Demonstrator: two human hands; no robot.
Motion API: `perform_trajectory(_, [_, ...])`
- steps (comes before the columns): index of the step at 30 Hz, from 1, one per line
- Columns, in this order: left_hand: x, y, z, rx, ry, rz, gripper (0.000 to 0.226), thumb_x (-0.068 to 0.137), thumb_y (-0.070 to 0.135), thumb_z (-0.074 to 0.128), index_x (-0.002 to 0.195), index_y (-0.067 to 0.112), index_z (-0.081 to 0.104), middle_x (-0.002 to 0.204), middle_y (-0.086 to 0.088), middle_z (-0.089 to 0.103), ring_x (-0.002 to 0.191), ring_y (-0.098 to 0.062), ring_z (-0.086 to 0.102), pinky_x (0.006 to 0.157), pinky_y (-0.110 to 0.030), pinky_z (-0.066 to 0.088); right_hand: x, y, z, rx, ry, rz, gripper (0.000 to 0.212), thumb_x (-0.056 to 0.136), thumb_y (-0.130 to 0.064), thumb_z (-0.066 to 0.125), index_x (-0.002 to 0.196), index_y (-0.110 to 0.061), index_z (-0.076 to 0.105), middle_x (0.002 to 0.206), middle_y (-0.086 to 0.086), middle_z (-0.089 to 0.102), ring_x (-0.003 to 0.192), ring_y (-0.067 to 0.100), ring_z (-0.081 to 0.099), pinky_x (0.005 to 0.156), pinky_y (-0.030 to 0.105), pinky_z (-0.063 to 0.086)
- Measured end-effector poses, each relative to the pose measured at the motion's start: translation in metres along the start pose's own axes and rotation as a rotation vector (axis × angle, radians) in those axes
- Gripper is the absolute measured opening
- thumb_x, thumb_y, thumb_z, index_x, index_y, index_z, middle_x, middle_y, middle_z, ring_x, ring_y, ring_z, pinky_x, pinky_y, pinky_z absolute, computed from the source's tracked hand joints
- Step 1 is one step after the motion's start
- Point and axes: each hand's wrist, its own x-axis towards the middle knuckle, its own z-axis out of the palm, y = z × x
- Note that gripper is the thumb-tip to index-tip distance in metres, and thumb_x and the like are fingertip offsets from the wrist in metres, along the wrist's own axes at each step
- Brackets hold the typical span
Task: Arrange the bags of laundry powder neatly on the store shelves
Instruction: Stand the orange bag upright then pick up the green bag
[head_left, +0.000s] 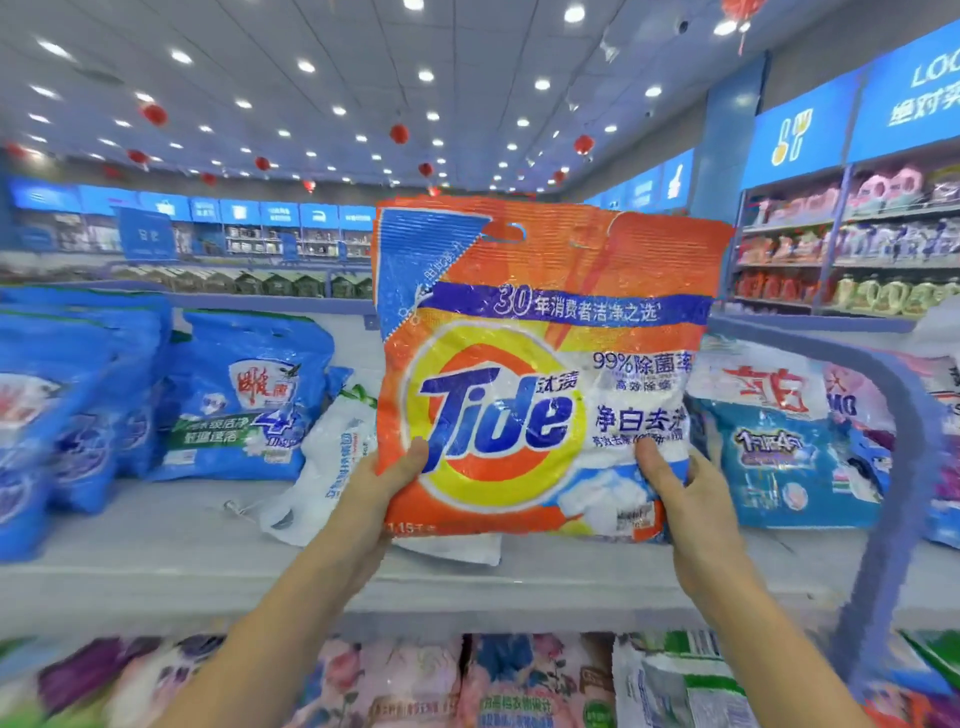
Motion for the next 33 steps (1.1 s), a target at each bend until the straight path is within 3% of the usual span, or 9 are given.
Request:
perform_trajectory(4, [-0.062, 0.008, -0.041, -0.012, 0.175, 0.030, 0.089, 0.012, 0.061, 0.086, 0.086, 0.014, 0.072, 0.082, -0.006, 0.075, 0.071, -0.018, 0.072, 0.055, -0.024, 0.056, -0.033, 0.010, 0.045, -0.024, -0.151, 0.041, 0.073, 0.066, -0.062, 0.064, 0.130, -0.038, 0.040, 0.134, -0.010, 0.048, 0.116, 0.015, 0.056, 0.093, 0.043, 0.051])
perform_trajectory(9, [-0.146, 0.038, -0.106, 0.074, 0.389, 0.085, 0.090, 0.022, 0.064, 0.085, 0.097, 0.016, 0.070, 0.093, -0.007, 0.074, 0.082, -0.021, 0.072, 0.062, -0.025, 0.056, -0.081, 0.007, 0.128, 0.047, -0.366, 0.053, 0.026, 0.090, -0.020, 0.054, 0.105, -0.040, 0.047, 0.102, -0.018, 0.058, 0.068, -0.020, 0.058, 0.053, 0.003, 0.046])
perform_trajectory(11, [-0.177, 0.055, -0.133, 0.099, 0.478, 0.116, 0.076, 0.030, 0.058, 0.086, 0.094, 0.018, 0.074, 0.090, -0.006, 0.075, 0.079, -0.019, 0.072, 0.062, -0.025, 0.057, -0.103, 0.004, 0.168, 0.070, -0.447, 0.062, 0.017, 0.083, -0.036, 0.060, 0.098, -0.042, 0.055, 0.105, -0.011, 0.065, 0.073, -0.008, 0.065, 0.061, 0.015, 0.055])
perform_trajectory(13, [-0.207, 0.071, -0.163, 0.095, 0.563, 0.140, 0.064, 0.050, 0.045, 0.079, 0.104, 0.013, 0.069, 0.088, -0.005, 0.075, 0.076, -0.018, 0.072, 0.062, -0.026, 0.058, -0.126, 0.002, 0.208, 0.072, -0.541, 0.054, 0.046, 0.059, -0.072, 0.066, 0.097, -0.046, 0.060, 0.107, -0.007, 0.067, 0.088, 0.010, 0.068, 0.076, 0.037, 0.057])
perform_trajectory(15, [-0.236, 0.088, -0.195, 0.103, 0.634, 0.156, 0.068, 0.050, 0.046, 0.078, 0.108, 0.012, 0.065, 0.092, -0.007, 0.075, 0.079, -0.020, 0.072, 0.064, -0.027, 0.058, -0.150, 0.001, 0.249, 0.101, -0.592, 0.055, 0.064, 0.045, -0.081, 0.065, 0.100, -0.048, 0.061, 0.107, -0.009, 0.069, 0.096, 0.015, 0.066, 0.083, 0.043, 0.054])
perform_trajectory(19, [-0.294, 0.123, -0.265, 0.136, 0.740, 0.184, 0.097, 0.031, 0.061, 0.085, 0.114, 0.015, 0.062, 0.104, -0.010, 0.072, 0.089, -0.025, 0.071, 0.066, -0.029, 0.058, -0.196, -0.001, 0.342, 0.190, -0.685, 0.073, 0.029, 0.080, -0.039, 0.067, 0.107, -0.033, 0.059, 0.106, -0.008, 0.067, 0.078, -0.006, 0.066, 0.062, 0.014, 0.053])
perform_trajectory(24, [-0.357, 0.173, -0.370, 0.153, 0.772, 0.169, 0.051, 0.074, 0.045, 0.066, 0.117, 0.018, 0.059, 0.099, -0.003, 0.074, 0.086, -0.018, 0.071, 0.066, -0.027, 0.058, -0.262, -0.003, 0.462, 0.301, -0.736, 0.128, 0.026, 0.090, -0.013, 0.054, 0.108, -0.030, 0.056, 0.097, -0.016, 0.063, 0.064, -0.014, 0.062, 0.050, 0.007, 0.047])
perform_trajectory(30, [-0.400, 0.242, -0.489, 0.208, 0.781, 0.201, 0.061, 0.072, 0.048, 0.053, 0.127, 0.023, 0.052, 0.106, -0.001, 0.072, 0.090, -0.018, 0.070, 0.065, -0.028, 0.057, -0.323, -0.014, 0.596, 0.314, -0.729, 0.084, 0.022, 0.090, -0.014, 0.055, 0.096, -0.035, 0.055, 0.098, -0.014, 0.062, 0.075, -0.015, 0.061, 0.061, 0.005, 0.048])
perform_trajectory(33, [-0.403, 0.267, -0.546, 0.254, 0.876, 0.301, 0.059, 0.073, 0.041, 0.058, 0.128, 0.019, 0.051, 0.108, -0.005, 0.071, 0.092, -0.024, 0.070, 0.070, -0.031, 0.058, -0.340, -0.017, 0.652, 0.313, -0.702, 0.061, 0.018, 0.090, -0.019, 0.057, 0.100, -0.034, 0.055, 0.101, -0.016, 0.061, 0.094, -0.003, 0.061, 0.087, 0.020, 0.048])
